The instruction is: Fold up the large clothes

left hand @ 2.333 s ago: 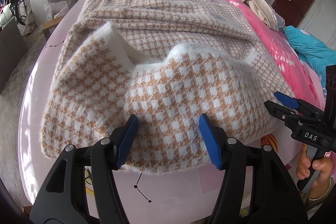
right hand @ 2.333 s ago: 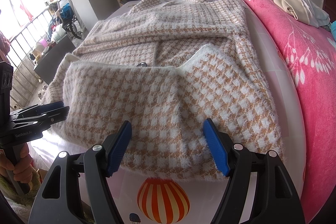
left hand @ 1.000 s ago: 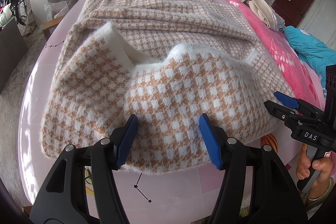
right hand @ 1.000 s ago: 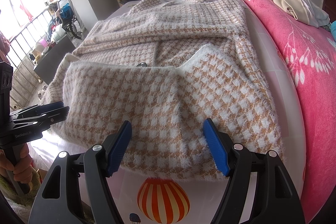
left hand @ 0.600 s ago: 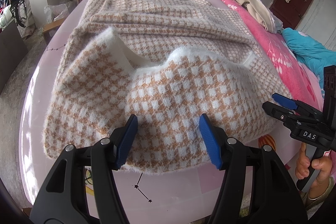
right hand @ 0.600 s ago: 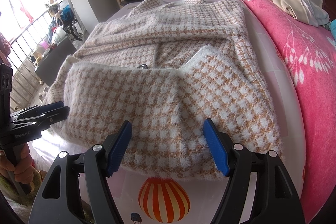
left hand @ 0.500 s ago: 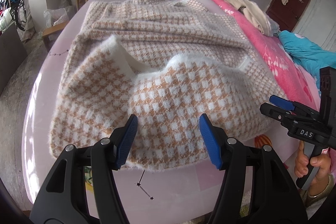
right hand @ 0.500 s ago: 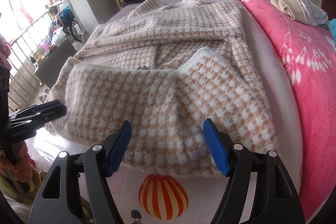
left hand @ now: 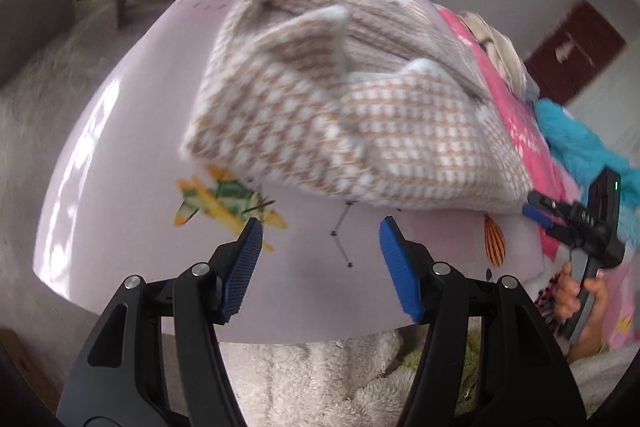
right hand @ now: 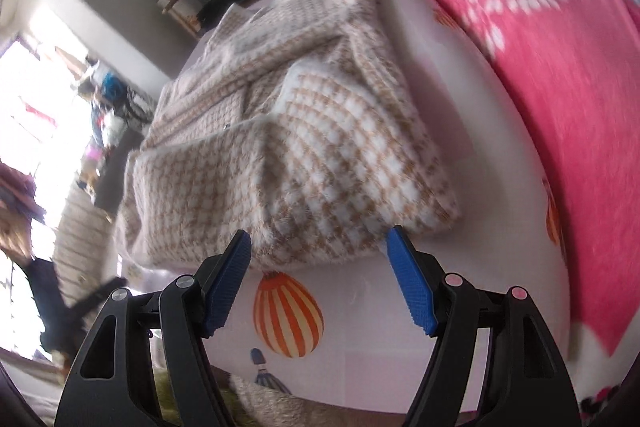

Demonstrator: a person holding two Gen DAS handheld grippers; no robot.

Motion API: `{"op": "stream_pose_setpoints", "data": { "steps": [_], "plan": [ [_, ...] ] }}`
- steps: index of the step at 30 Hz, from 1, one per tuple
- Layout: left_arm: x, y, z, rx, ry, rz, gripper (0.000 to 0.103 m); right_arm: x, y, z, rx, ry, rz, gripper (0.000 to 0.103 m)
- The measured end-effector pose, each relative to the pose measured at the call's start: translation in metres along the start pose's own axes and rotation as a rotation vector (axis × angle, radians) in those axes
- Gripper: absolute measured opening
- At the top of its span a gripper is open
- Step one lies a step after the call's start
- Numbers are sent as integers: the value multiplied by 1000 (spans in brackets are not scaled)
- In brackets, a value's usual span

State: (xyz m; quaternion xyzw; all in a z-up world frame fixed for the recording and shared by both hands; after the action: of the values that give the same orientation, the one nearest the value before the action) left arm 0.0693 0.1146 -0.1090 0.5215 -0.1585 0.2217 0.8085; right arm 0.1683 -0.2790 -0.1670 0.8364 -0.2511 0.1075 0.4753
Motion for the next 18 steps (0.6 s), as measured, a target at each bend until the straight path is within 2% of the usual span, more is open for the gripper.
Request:
{"op": "stream_pose_setpoints", "data": {
  "steps": [4,7,13,15,18],
  "plan": [
    [3,-5,-21,-58,123,19,59,-6,5,10,0,-74,-4,69],
    [11,-8,-35,-132,231,58,60,-10,4,21,10,-142,-10,69],
    [38,-17,-49,-195,320,128,58,8,-7,32,84,-257,58,69],
    [45,-20,-48,-189,323,147,57,15,-16,31,95,-276,84,69],
    [56,-26,-45,-112,289,170,45,24,-25,24,68,-250,128,68]
  ]
}}
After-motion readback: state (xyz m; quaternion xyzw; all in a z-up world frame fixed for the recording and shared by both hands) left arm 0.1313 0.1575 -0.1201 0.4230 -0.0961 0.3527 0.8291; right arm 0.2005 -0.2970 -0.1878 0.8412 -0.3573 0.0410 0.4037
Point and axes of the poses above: each gripper's, at about its wrist camera, not at the fingertips, and y roughly against the way its jaws point, z to its right, x to its top, the point moved 9 cm from there along -y, roughly the way its jaws point, and after that the axes turned 3 degrees about -y, right-handed, at the moved point
